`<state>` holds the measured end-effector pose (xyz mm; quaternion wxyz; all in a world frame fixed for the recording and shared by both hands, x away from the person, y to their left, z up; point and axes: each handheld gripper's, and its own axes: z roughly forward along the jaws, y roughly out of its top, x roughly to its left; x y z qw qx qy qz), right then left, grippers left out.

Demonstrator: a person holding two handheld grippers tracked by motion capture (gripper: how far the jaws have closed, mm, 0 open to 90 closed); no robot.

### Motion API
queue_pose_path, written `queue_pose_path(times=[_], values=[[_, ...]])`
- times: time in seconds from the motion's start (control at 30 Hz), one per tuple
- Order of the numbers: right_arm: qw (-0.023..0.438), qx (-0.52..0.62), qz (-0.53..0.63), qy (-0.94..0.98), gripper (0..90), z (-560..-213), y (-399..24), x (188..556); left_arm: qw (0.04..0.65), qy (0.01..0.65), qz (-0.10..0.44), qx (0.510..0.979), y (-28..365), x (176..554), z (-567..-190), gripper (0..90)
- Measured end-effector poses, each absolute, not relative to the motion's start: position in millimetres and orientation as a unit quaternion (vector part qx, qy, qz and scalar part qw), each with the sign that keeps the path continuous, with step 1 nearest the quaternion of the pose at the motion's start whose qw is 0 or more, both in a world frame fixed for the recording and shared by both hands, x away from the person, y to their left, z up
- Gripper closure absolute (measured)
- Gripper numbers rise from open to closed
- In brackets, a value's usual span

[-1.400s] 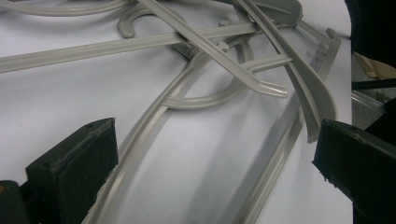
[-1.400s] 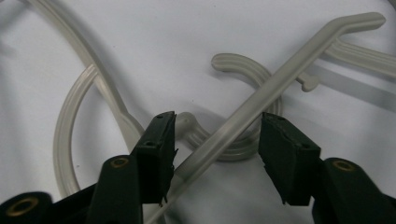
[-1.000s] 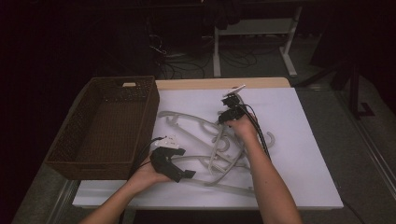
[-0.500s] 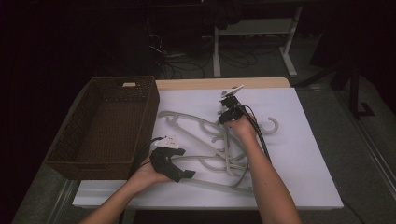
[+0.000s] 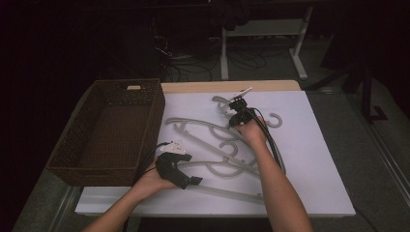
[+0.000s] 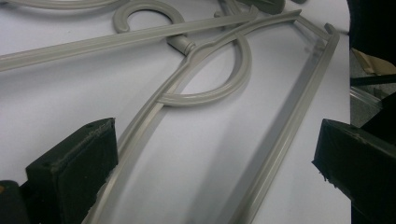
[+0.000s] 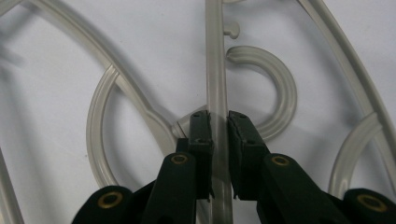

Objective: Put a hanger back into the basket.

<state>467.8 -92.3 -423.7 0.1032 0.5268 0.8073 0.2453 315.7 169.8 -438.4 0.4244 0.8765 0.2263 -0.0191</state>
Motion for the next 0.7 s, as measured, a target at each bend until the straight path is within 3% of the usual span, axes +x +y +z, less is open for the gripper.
queue_pose_path(times=[0.47, 0.7], values=[[0.148, 0.419, 0.283, 0.850, 80.2, -388, -64, 419, 0.425, 0.226, -0.021, 0.876, 170, 316, -439, 0.0], [0.133, 0.354, 0.292, 0.878, 80.3, -385, -47, 390, 0.428, 0.226, -0.021, 0.875, 170, 314, -437, 0.0]])
